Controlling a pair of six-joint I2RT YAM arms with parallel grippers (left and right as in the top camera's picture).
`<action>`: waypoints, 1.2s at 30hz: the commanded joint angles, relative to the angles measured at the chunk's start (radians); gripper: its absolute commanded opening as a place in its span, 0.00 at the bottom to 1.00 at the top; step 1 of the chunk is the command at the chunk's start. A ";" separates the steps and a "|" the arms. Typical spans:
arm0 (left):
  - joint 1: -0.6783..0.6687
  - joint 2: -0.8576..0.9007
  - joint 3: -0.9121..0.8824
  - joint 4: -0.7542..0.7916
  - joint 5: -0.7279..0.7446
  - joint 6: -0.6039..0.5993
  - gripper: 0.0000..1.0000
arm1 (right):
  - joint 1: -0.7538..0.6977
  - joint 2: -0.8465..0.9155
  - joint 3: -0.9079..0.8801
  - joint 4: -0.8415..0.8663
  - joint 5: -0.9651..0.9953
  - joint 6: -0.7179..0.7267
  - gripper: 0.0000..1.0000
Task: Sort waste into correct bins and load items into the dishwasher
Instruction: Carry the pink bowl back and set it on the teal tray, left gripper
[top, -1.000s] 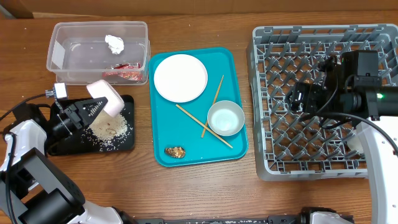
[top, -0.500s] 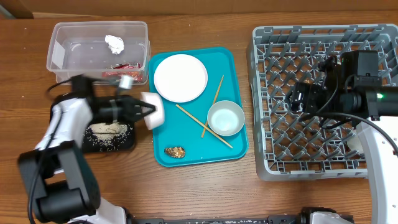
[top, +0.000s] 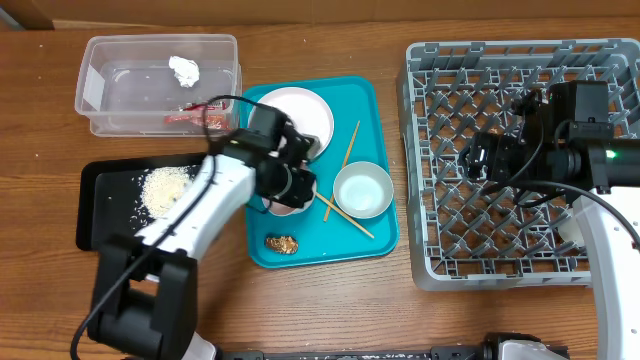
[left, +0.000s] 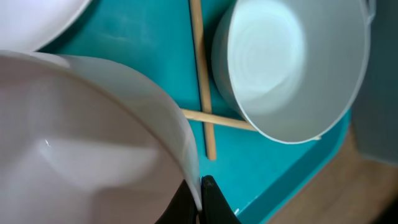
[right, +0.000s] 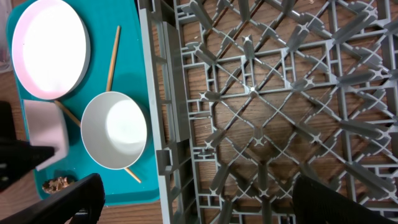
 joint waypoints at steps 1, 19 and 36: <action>-0.052 0.001 0.002 -0.007 -0.165 -0.060 0.04 | 0.003 -0.006 0.018 0.002 0.003 -0.004 0.98; -0.082 0.001 0.001 -0.025 -0.159 -0.073 0.16 | 0.003 -0.006 0.018 0.001 0.003 -0.004 0.98; 0.011 -0.067 0.154 -0.158 -0.154 -0.101 0.34 | 0.003 -0.001 0.018 0.002 0.003 -0.004 0.99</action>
